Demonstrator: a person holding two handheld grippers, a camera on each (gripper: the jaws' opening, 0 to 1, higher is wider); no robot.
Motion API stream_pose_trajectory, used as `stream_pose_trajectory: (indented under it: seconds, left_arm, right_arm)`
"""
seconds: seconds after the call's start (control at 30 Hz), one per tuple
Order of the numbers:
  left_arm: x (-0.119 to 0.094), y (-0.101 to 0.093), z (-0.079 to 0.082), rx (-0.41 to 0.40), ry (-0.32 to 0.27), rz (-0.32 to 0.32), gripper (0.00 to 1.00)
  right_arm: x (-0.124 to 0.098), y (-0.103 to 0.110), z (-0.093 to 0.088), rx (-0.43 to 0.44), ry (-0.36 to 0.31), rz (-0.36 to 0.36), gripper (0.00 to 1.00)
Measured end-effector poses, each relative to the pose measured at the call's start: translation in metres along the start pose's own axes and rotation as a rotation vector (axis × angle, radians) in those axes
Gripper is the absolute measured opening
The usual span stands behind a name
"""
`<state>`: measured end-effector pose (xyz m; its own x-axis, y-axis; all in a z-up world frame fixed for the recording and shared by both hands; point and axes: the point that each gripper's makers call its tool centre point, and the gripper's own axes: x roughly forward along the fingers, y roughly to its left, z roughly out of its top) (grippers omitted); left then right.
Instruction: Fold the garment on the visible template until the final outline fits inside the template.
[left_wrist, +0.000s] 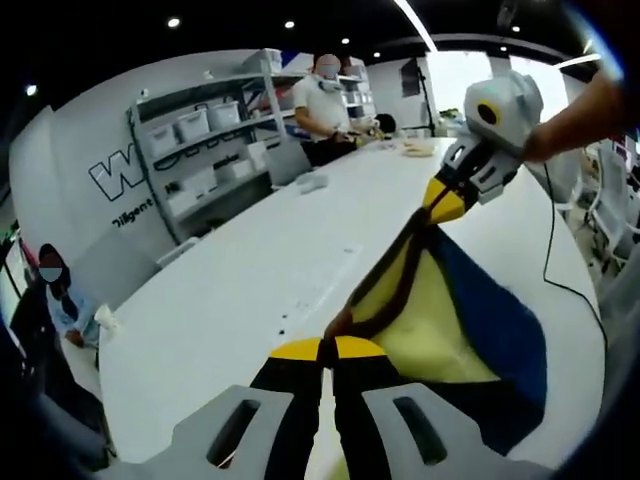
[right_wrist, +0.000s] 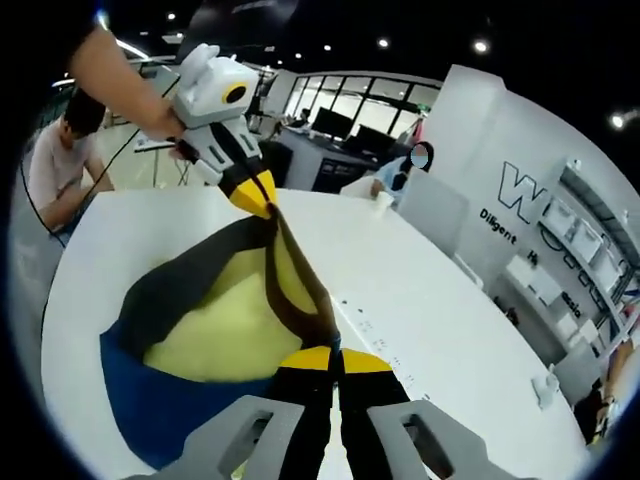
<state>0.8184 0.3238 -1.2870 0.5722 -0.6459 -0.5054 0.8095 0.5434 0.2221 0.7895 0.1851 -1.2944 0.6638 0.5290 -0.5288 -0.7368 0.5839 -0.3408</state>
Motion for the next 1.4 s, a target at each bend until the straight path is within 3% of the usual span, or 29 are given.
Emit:
stream_pose_trajectory:
  seconds: [0.7,1.4]
  left_arm:
    - [0.048,0.007,-0.042,-0.047,0.078,0.012,0.07]
    - [0.075,0.002,-0.078,-0.059,0.165,0.003,0.07]
  right_arm:
    - [0.052,-0.009,-0.051,0.122,0.115,-0.037,0.00]
    - [0.079,-0.003,-0.083,0.205,0.201,-0.030,0.00]
